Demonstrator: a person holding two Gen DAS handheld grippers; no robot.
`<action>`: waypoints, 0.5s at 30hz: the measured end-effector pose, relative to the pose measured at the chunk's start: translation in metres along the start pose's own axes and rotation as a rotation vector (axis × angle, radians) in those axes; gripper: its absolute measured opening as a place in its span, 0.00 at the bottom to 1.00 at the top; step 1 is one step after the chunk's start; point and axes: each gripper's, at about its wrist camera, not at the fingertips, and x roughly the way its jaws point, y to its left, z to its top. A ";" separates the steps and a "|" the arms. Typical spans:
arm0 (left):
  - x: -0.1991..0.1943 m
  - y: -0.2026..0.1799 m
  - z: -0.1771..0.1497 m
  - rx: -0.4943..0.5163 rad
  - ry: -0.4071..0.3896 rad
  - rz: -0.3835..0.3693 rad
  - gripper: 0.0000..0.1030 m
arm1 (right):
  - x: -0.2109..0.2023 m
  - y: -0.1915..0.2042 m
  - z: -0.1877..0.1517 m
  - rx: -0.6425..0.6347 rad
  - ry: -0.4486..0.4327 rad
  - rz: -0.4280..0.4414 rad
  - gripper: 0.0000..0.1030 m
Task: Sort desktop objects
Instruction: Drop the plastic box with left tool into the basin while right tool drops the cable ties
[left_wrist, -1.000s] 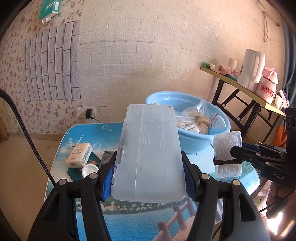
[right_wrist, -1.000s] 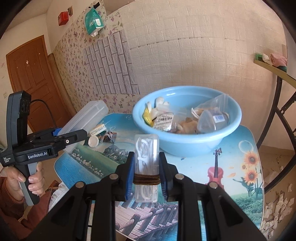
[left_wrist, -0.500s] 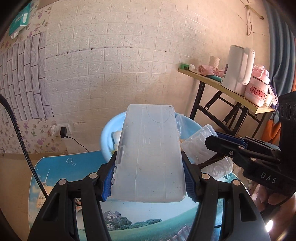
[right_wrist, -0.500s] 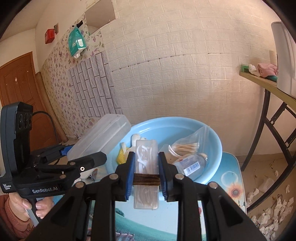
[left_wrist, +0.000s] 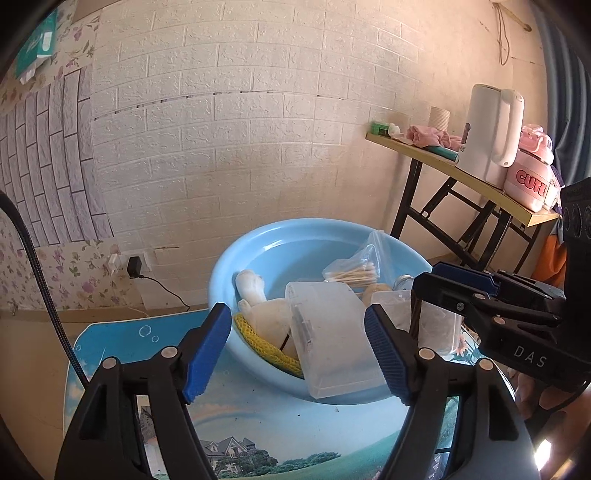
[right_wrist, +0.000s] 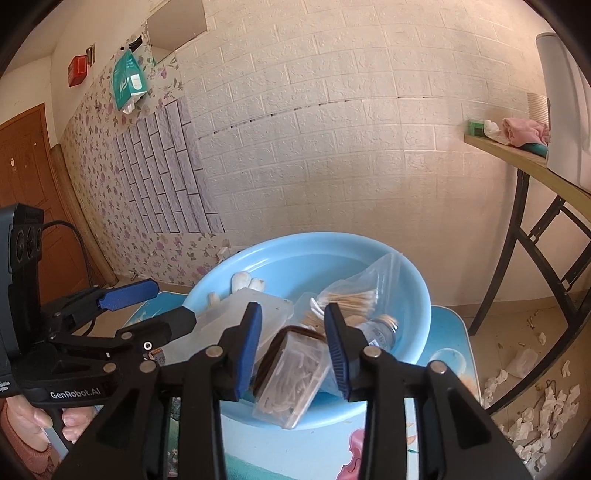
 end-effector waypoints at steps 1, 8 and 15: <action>-0.002 0.002 -0.001 -0.001 -0.002 0.008 0.73 | -0.001 0.002 -0.001 -0.003 0.000 -0.001 0.35; -0.021 0.029 -0.013 -0.015 -0.001 0.051 0.82 | -0.007 0.015 -0.001 -0.014 -0.001 -0.017 0.36; -0.046 0.071 -0.043 -0.027 0.023 0.118 0.91 | -0.016 0.041 0.001 -0.046 -0.022 0.008 0.39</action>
